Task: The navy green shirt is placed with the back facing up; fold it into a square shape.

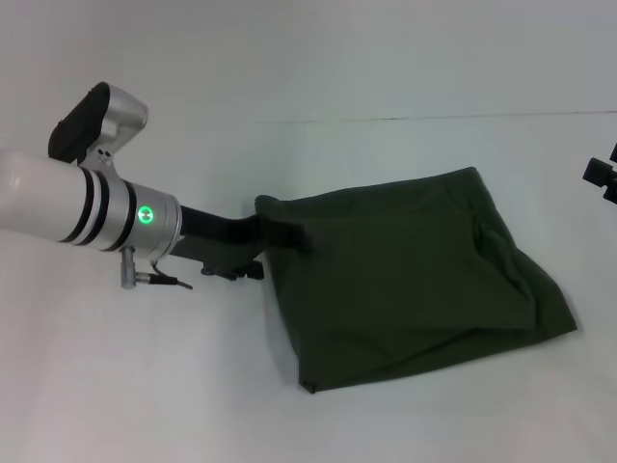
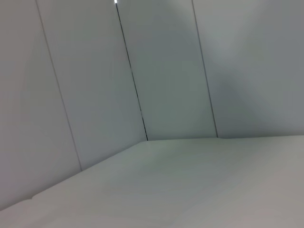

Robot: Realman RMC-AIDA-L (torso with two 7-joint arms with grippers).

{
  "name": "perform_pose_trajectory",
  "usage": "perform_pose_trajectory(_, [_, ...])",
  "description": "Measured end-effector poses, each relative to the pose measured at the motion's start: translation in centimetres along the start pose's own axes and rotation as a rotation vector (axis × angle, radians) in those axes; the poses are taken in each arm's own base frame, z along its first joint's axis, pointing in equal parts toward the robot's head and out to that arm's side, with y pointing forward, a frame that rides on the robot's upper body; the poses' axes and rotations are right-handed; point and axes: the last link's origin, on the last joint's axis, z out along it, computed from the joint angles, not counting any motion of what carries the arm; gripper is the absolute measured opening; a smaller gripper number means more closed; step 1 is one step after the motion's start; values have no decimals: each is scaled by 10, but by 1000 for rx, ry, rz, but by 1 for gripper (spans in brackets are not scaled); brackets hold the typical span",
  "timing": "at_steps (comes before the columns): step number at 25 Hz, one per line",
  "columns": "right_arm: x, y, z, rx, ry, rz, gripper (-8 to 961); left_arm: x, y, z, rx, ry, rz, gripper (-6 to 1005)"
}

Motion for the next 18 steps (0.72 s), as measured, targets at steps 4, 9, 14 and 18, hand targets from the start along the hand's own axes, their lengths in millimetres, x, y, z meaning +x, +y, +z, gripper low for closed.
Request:
perform_pose_trajectory(4, [0, 0, 0, 3, 0, -1, 638, -4, 0, 3, 3, -13, -2, 887])
perform_pose_trajectory(9, [0, 0, 1, 3, -1, -3, 638, -13, 3, 11, -7, -40, -14, 888])
perform_pose_trajectory(14, [0, 0, 1, 2, -2, -3, 638, -15, 6, 14, -18, -47, -18, 888])
perform_pose_trajectory(18, [0, 1, 1, -1, -3, -4, 638, -17, 9, 17, -25, -51, -18, 887])
